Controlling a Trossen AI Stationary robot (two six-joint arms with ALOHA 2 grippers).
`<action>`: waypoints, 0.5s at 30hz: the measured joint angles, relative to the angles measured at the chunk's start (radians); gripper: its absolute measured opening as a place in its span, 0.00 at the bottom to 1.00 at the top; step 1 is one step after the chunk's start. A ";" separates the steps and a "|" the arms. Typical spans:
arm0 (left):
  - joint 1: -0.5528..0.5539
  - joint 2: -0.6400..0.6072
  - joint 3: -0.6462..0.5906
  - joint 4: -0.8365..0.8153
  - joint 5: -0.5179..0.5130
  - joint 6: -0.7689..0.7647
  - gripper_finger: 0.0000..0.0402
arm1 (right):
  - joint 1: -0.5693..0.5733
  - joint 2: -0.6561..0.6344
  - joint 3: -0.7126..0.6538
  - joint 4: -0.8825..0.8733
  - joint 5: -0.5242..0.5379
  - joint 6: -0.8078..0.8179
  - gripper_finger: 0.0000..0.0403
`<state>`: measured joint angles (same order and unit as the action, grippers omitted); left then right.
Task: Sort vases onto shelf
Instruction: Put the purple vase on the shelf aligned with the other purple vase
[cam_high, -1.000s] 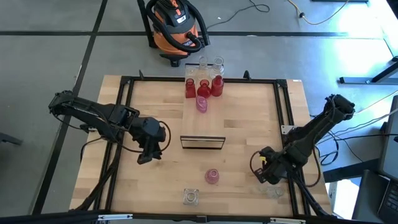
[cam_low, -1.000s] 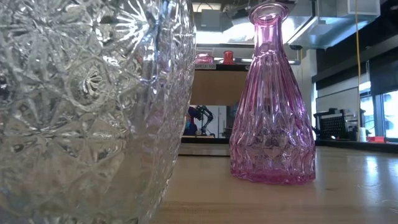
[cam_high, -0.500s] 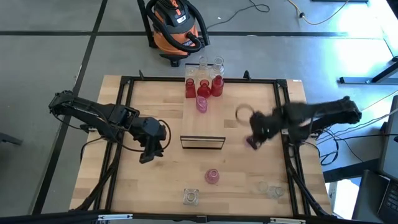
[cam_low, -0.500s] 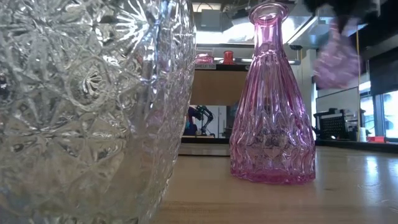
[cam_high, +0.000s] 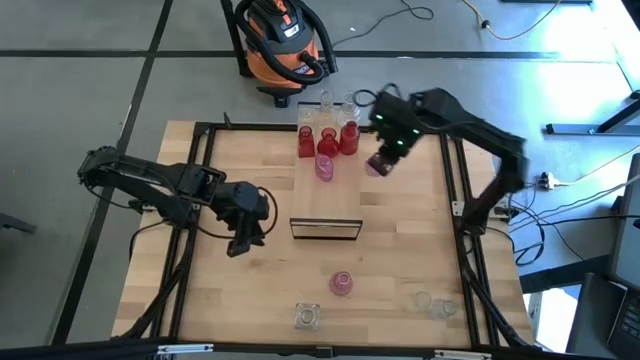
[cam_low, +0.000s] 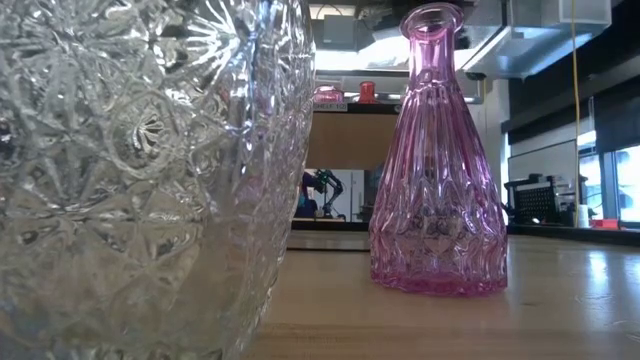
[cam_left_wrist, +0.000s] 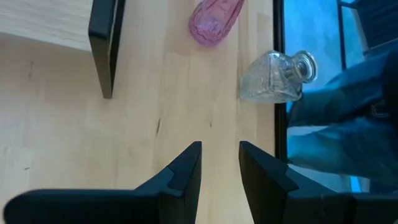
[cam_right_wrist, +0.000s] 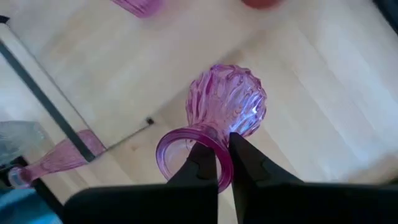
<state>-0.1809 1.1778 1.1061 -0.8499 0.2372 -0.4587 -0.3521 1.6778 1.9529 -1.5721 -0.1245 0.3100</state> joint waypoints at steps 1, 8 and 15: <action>0.005 0.000 0.000 -0.003 0.010 0.003 0.25 | -0.004 0.039 0.045 -0.005 -0.020 -0.020 0.00; 0.012 -0.008 0.000 -0.020 0.018 0.025 0.25 | -0.001 0.219 0.261 0.002 -0.110 -0.086 0.00; 0.012 -0.035 0.000 -0.048 -0.013 0.024 0.25 | -0.001 0.266 0.288 0.000 -0.119 -0.124 0.00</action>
<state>-0.1684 1.1431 1.1061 -0.8981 0.2242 -0.4344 -0.3531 1.9441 2.2405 -1.5722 -0.2435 0.1865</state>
